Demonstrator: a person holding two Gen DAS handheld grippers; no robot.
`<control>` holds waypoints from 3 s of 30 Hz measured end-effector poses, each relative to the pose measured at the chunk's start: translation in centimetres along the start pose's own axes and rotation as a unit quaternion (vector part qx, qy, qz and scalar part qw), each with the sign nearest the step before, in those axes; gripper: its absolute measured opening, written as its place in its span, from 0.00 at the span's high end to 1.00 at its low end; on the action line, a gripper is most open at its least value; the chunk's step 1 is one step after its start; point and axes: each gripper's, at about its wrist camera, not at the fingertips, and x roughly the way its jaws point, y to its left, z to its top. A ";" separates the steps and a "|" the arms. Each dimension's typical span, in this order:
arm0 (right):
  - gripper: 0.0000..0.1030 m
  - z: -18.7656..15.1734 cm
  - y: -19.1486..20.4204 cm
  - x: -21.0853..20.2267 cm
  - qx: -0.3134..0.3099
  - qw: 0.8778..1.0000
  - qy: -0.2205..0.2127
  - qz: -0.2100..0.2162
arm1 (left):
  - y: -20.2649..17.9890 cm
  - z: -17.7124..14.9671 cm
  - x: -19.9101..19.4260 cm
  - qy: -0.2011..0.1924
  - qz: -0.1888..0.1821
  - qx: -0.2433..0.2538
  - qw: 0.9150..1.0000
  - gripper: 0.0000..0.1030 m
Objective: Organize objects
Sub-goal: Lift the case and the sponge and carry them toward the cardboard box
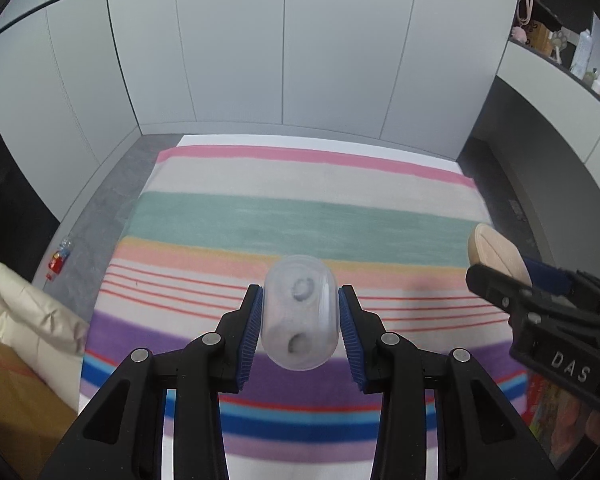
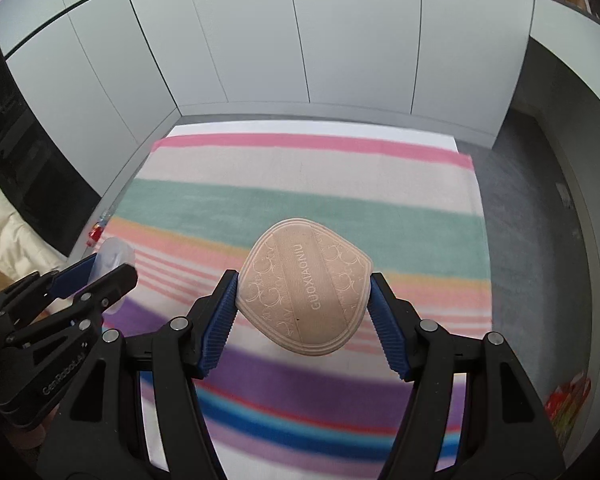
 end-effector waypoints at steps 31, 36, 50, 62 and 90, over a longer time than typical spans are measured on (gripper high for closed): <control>0.35 -2.7 5.7 -10.9 -0.065 0.997 -0.017 0.034 | 2.5 -3.8 -13.0 -0.058 0.010 -0.024 0.998 0.62; 0.35 -1.6 7.2 -9.7 -0.075 0.996 -0.020 0.040 | 4.9 -4.5 -12.7 -0.049 0.009 -0.056 0.997 0.62; 0.35 -1.3 15.1 -8.9 -0.133 0.987 -0.030 0.082 | 10.3 -6.4 -14.9 -0.070 0.046 -0.096 0.992 0.62; 0.35 -1.1 21.2 -9.5 -0.180 0.974 -0.044 0.129 | 15.1 -8.0 -17.3 -0.091 0.085 -0.139 0.982 0.62; 0.35 -3.3 33.6 -12.7 -0.283 0.937 -0.070 0.191 | 24.3 -13.4 -24.1 -0.125 0.175 -0.218 0.952 0.62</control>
